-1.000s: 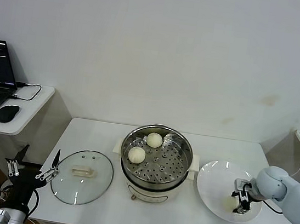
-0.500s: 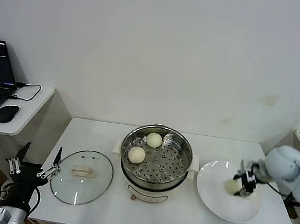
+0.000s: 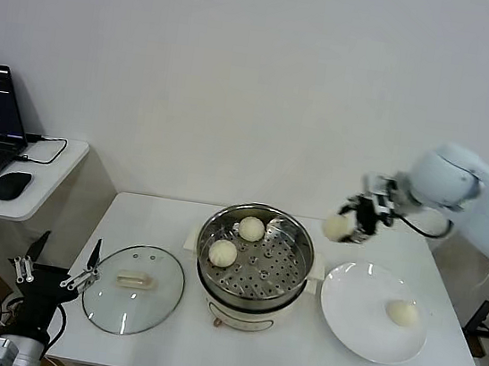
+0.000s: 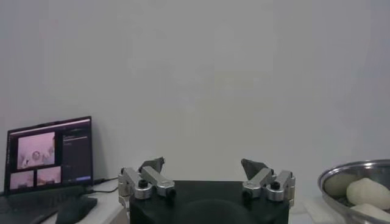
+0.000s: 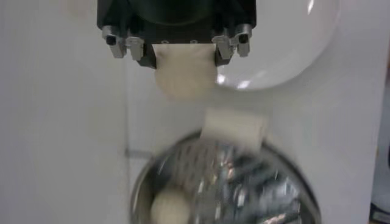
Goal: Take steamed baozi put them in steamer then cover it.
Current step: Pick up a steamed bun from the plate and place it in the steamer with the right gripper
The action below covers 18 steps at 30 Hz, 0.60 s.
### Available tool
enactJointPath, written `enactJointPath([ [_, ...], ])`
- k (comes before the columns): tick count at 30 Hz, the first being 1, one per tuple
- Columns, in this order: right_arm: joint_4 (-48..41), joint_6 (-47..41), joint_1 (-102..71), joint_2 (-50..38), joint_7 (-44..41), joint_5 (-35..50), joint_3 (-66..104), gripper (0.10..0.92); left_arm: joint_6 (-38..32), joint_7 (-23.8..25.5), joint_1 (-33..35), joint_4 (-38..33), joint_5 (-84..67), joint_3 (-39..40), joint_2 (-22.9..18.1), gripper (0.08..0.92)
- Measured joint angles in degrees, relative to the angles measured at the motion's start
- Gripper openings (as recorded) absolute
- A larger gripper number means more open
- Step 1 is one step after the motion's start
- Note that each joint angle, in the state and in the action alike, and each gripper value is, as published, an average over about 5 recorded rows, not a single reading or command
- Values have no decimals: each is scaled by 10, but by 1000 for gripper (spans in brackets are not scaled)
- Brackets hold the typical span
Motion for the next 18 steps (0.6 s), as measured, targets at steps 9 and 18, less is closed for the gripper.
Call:
enactJointPath([
  [9, -21, 61, 21, 119, -4, -3, -60, 602, 0, -1, 2, -8, -3, -12, -9, 823],
  [18, -31, 154, 7, 188, -5, -61, -100, 601, 0, -2, 0, -13, -4, -25, -15, 823],
])
